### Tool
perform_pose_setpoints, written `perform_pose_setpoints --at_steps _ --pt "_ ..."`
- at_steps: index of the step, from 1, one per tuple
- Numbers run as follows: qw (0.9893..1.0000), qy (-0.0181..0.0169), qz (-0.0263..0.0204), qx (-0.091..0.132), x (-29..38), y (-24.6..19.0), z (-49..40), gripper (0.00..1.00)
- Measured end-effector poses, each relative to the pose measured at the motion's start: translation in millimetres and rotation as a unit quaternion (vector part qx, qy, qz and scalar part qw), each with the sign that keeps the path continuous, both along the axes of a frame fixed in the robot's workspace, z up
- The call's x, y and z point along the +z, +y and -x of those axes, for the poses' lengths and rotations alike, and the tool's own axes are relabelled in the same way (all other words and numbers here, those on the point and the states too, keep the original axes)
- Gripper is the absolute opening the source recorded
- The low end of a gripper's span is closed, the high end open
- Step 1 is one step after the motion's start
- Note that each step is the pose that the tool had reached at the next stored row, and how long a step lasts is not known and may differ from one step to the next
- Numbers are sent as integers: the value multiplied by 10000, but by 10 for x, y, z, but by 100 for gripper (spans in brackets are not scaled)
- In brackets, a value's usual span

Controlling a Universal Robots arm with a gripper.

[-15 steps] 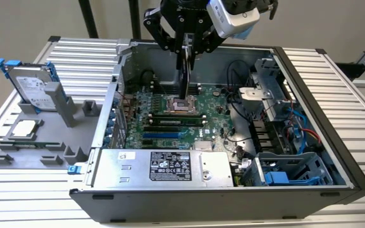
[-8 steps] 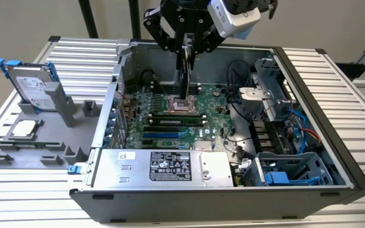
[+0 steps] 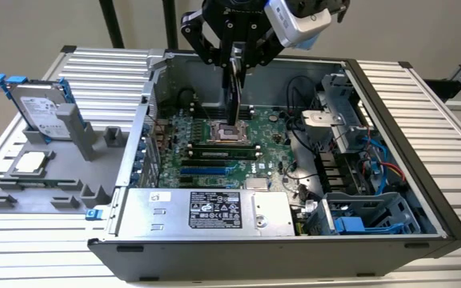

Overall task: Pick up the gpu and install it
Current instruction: 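Insert the gpu into the slot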

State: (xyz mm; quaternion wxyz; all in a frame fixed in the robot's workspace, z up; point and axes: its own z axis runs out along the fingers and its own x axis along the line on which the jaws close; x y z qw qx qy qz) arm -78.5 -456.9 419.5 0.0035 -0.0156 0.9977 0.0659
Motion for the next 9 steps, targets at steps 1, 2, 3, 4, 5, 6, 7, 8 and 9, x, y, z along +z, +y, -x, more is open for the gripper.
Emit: perform_pose_setpoints --at_steps 1,2,3,4,5,6,7,8,9 --pt "10000 0 0 25 0 0 0 0" --pt "10000 0 0 51 0 0 0 0" --pt "10000 0 0 76 0 0 0 0" --pt "9999 0 0 103 0 0 0 0" --pt "9999 0 0 128 0 0 0 0" --pt "9999 0 0 152 0 0 0 0" --pt "9998 0 0 175 0 0 0 0" --pt "9998 0 0 197 0 0 0 0" --pt "9998 0 0 219 0 0 0 0"
